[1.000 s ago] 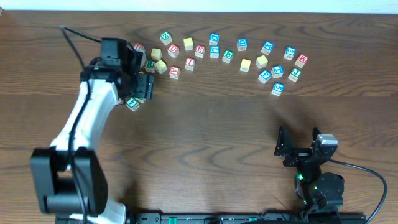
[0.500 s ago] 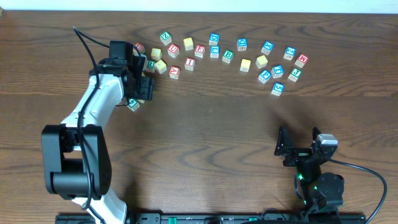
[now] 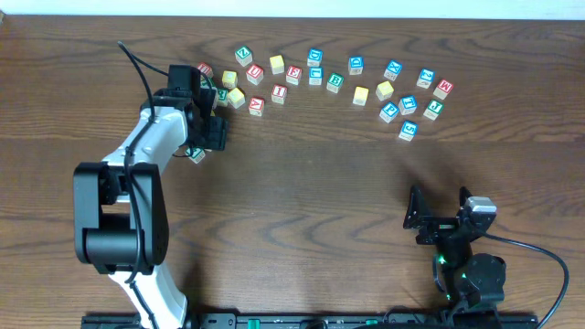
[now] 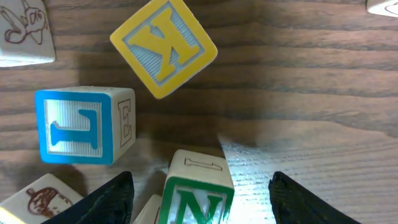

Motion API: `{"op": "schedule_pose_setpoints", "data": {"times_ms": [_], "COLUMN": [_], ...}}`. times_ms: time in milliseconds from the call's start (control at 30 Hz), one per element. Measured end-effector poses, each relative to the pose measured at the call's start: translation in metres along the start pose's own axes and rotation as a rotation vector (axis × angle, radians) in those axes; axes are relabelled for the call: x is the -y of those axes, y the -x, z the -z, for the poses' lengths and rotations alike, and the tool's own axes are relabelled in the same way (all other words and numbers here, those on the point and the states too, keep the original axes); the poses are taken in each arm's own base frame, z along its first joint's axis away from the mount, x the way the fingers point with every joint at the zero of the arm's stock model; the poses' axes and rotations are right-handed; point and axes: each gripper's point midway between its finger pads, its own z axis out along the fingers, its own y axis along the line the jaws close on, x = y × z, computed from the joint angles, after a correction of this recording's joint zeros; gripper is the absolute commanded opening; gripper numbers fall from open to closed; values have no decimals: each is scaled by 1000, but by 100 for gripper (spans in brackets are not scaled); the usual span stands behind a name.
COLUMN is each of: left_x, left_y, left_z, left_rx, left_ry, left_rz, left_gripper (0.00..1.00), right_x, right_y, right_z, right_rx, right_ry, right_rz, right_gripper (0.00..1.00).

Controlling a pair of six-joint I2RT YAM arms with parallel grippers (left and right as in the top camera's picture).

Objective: Spell out NEURIPS
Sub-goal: 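Reach the left gripper to the green N block and grasp it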

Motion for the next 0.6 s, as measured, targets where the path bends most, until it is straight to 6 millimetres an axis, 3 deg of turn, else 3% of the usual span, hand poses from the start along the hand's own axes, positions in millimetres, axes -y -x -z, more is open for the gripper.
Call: {"op": "schedule_pose_setpoints", "data": {"times_ms": [267, 600], "left_x": [-1, 0], "left_y": [3, -4], "left_z": [0, -1], "left_rx": [13, -17], "left_ry": [3, 2], "left_rz": [2, 5], "left_gripper": [50, 46], "right_x": [0, 0], "right_y": [0, 0], "right_z": [0, 0], "right_rx": [0, 0], "right_ry": [0, 0], "right_rz": [0, 0], "right_gripper": [99, 99]}}
